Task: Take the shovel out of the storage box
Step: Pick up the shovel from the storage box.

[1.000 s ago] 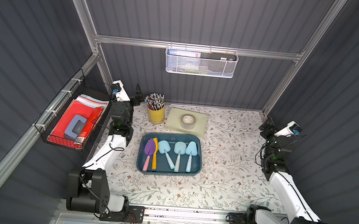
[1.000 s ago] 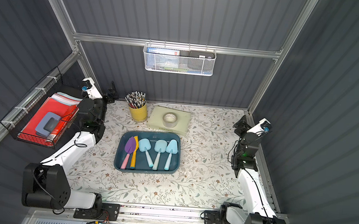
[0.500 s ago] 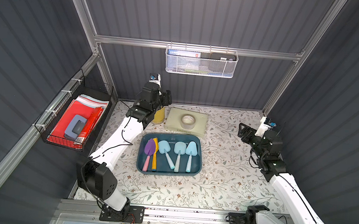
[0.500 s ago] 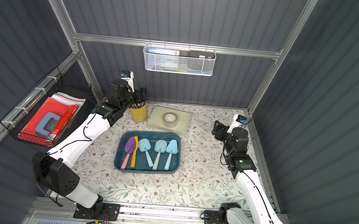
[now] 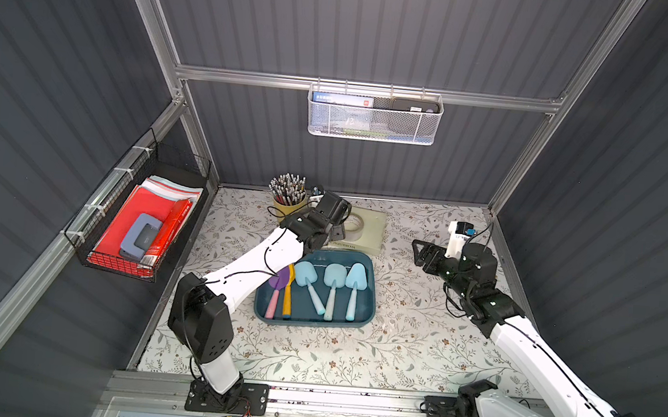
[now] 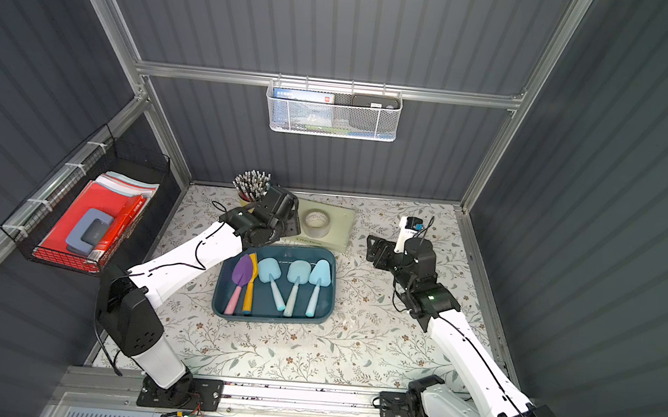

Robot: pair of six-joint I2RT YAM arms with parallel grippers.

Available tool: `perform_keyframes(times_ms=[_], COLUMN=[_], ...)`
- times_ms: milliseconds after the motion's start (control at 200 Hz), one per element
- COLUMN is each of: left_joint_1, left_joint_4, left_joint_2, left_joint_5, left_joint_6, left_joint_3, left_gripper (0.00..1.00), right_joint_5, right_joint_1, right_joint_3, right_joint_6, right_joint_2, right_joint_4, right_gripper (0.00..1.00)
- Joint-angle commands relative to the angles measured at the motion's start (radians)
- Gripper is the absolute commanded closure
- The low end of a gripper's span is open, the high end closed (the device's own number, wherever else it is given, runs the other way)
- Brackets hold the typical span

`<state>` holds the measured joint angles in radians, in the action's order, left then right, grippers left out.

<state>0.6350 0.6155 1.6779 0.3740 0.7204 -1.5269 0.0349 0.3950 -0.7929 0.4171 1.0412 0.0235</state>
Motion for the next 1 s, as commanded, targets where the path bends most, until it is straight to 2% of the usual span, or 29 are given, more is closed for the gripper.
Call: perform_keyframes(times_ms=[0, 125, 260, 355, 515, 710, 845, 996], left_joint_1=[0.024, 0.033, 0.035, 0.035, 0.035, 0.020, -0.004, -0.088], left_joint_4=[0.063, 0.092, 0.113, 0.120, 0.114, 0.072, 0.058, -0.036], left_joint_2=[-0.014, -0.015, -0.059, -0.049, 0.010, 0.017, 0.033, -0.016], left_joint_5=[0.036, 0.045, 0.115, 0.082, 0.118, 0.123, 0.149, 0.127], left_joint_6=[0.128, 0.209, 0.286, 0.292, 0.321, 0.288, 0.273, 0.194], left_joint_3=[0.053, 0.108, 0.202, 0.233, 0.242, 0.300, 0.338, 0.398], left_gripper=[0.32, 0.32, 0.33, 0.34, 0.45, 0.45, 0.41, 0.37], right_joint_5=[0.011, 0.033, 0.051, 0.052, 0.055, 0.080, 0.082, 0.079], right_joint_1=[0.016, 0.028, 0.045, 0.060, 0.078, 0.090, 0.104, 0.114], right_joint_3=[-0.011, 0.001, 0.010, 0.020, 0.030, 0.049, 0.042, 0.037], right_joint_6=[-0.005, 0.008, 0.022, 0.026, 0.028, 0.062, 0.063, 0.060], right_joint_2=[0.009, 0.031, 0.062, 0.081, 0.116, 0.157, 0.198, 0.219], right_joint_4=[-0.003, -0.018, -0.029, -0.044, -0.055, -0.105, -0.114, -0.114], right_gripper=[0.21, 0.21, 0.22, 0.22, 0.22, 0.22, 0.22, 0.22])
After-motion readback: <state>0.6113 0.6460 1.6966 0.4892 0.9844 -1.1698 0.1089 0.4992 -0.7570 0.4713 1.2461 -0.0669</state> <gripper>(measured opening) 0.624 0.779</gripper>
